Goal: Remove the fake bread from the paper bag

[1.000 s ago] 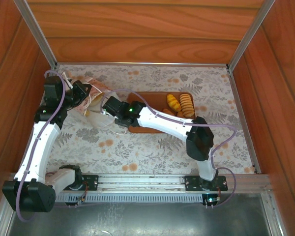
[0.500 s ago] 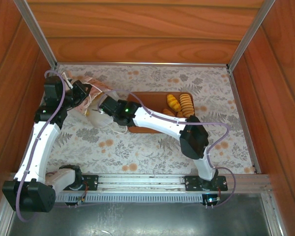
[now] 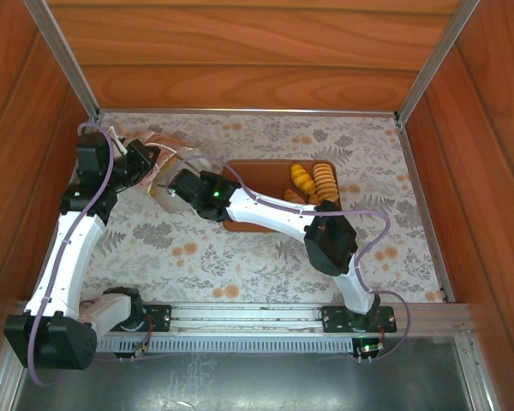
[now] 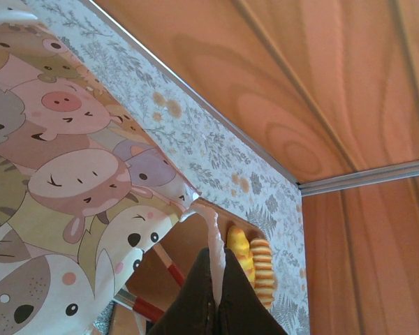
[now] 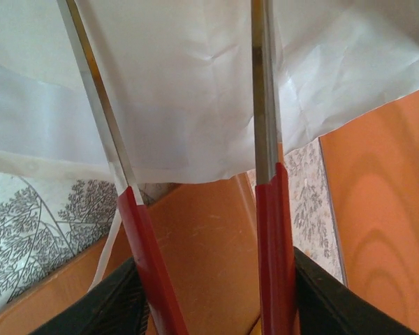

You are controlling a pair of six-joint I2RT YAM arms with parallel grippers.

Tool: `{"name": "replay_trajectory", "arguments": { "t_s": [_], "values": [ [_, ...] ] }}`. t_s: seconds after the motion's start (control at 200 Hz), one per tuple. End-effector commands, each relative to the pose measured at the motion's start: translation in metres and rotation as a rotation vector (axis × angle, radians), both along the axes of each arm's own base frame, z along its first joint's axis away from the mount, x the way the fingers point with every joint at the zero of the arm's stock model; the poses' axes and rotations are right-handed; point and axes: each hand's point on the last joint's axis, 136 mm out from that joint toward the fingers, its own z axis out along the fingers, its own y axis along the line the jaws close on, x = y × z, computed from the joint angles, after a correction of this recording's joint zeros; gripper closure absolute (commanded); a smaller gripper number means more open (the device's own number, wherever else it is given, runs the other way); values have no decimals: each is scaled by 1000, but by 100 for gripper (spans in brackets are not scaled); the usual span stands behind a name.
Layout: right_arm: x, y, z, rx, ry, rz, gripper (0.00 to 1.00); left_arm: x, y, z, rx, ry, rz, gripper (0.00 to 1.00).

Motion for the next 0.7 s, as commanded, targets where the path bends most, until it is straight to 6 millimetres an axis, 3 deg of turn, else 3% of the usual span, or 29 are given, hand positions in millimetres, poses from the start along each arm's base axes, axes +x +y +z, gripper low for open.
{"name": "replay_trajectory", "arguments": {
  "t_s": [0.0, 0.195, 0.445, 0.695],
  "values": [
    [6, 5, 10, 36, -73, -27, 48, -2, 2, 15, -12, -39, 5, 100],
    [4, 6, 11, 84, -67, -26, 54, -3, 2, 15, -12, -41, 6, 100],
    [-8, 1, -5, 57, 28, -12, 62, -2, 3, 14, -11, -37, 12, 100],
    [-21, -6, 14, 103, 96, -24, 73, -2, 3, 13, -11, -35, 13, 100]
  ]
}}
